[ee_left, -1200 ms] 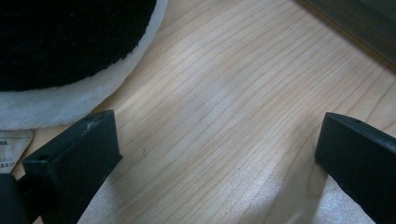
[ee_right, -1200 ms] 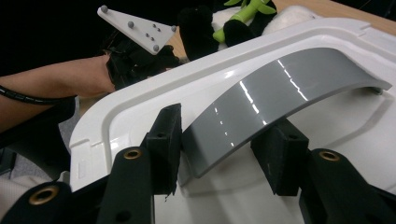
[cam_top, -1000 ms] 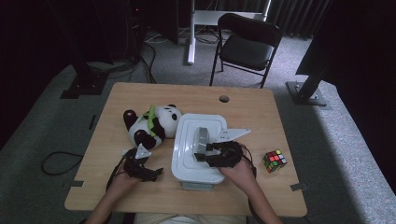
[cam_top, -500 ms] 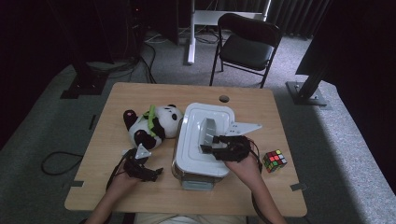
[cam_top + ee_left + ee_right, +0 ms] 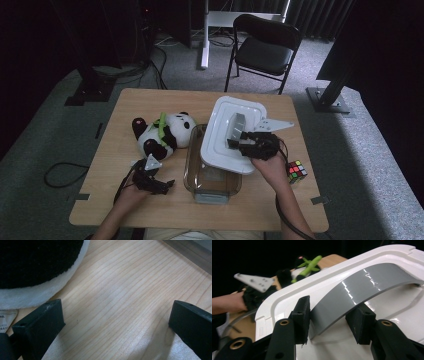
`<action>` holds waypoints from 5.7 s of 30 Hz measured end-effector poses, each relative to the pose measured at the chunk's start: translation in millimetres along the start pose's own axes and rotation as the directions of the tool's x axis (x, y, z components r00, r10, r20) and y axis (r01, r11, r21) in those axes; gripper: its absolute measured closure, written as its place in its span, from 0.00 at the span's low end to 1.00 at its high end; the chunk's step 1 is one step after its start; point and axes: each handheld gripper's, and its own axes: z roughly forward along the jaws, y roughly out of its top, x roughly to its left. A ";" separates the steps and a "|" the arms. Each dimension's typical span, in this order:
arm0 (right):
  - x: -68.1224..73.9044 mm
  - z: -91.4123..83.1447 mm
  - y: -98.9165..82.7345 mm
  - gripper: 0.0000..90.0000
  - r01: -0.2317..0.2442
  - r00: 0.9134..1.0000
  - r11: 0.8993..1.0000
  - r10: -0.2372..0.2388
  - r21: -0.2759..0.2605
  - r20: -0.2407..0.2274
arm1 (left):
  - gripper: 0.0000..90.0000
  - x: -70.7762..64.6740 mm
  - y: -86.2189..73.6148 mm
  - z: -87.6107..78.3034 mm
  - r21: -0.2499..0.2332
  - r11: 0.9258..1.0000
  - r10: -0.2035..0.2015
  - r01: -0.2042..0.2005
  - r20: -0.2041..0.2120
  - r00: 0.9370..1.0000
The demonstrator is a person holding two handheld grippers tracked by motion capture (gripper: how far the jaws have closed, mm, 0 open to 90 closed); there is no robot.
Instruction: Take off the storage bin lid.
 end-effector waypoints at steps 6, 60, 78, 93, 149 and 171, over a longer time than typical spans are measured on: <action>-19.9 -3.8 4.6 0.61 -0.015 0.998 1.000 0.016 -0.017 0.054 | 0.00 -0.1 0.0 0.1 -0.001 1.000 0.000 0.000 -0.001 1.000; -123.2 36.4 -57.9 0.61 -0.265 0.848 0.957 0.291 -0.120 0.443 | 0.00 0.0 0.0 0.0 0.002 1.000 0.000 0.000 0.001 1.000; -137.5 60.8 -98.9 0.61 -0.376 0.804 0.919 0.385 -0.114 0.452 | 0.00 -0.2 -0.1 0.0 0.002 1.000 -0.002 0.002 0.002 1.000; -151.0 66.3 -113.7 0.61 -0.461 0.777 0.885 0.438 -0.065 0.452 | 0.00 -0.2 -0.1 0.0 0.002 1.000 -0.002 0.002 0.002 1.000; -99.0 26.1 -60.8 0.15 -0.297 0.864 0.954 0.286 -0.040 0.415 | 0.00 0.0 0.0 0.0 0.003 1.000 0.000 0.000 0.002 1.000; -62.5 3.8 -65.8 0.15 -0.183 0.918 0.982 0.190 -0.052 0.349 | 0.01 0.2 -0.1 -0.1 0.002 1.000 -0.009 0.009 -0.003 1.000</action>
